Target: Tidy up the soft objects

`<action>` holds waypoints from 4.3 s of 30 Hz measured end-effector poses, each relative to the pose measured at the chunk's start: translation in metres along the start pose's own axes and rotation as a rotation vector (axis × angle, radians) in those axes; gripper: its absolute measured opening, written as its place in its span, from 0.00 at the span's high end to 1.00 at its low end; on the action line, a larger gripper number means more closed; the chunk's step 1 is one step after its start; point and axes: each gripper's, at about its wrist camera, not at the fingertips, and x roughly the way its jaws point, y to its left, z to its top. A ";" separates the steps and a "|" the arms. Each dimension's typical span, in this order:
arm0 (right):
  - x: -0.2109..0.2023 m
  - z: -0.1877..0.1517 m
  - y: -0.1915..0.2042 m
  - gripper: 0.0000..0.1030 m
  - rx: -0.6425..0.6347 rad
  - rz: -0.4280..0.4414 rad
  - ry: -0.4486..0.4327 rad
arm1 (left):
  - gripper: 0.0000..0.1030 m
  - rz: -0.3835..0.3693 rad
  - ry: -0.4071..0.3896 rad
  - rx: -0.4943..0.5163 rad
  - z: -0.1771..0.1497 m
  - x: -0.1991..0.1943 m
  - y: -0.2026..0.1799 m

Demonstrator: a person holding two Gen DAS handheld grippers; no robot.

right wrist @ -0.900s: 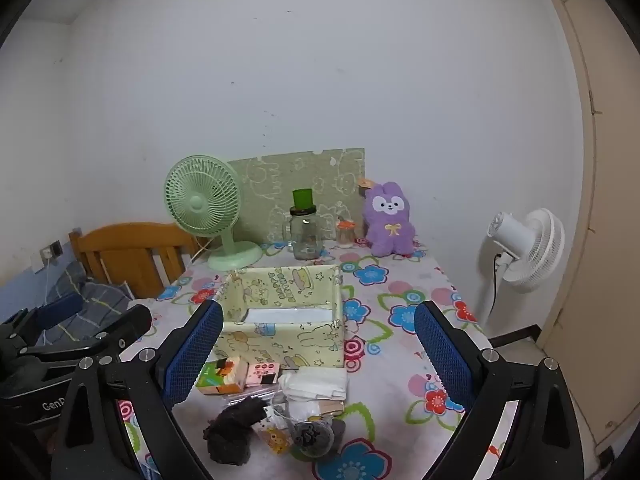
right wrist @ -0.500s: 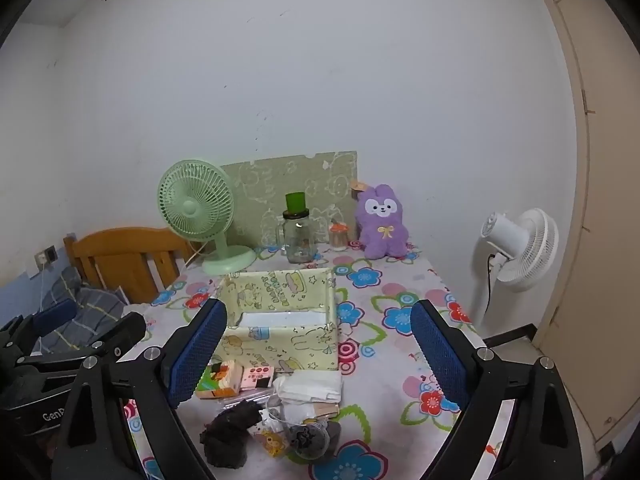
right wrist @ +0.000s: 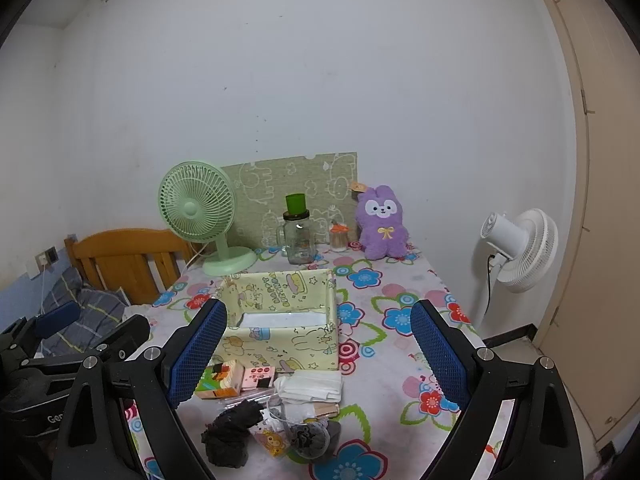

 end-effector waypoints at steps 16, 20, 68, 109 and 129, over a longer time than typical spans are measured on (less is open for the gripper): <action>-0.003 0.003 0.003 0.10 -0.003 0.023 -0.004 | 0.00 -0.020 -0.015 0.031 -0.005 -0.004 -0.010; -0.004 0.003 0.004 0.10 -0.006 0.018 -0.004 | 0.00 -0.020 -0.014 0.032 -0.005 -0.004 -0.009; 0.022 -0.010 0.006 0.17 -0.014 0.004 0.037 | 0.07 -0.033 0.036 0.012 -0.013 0.025 -0.012; 0.102 -0.116 -0.005 0.17 0.002 0.028 0.279 | 0.26 -0.086 0.325 0.034 -0.114 0.112 -0.025; 0.112 -0.133 -0.002 0.62 0.070 0.062 0.397 | 0.75 -0.132 0.327 0.076 -0.123 0.111 -0.036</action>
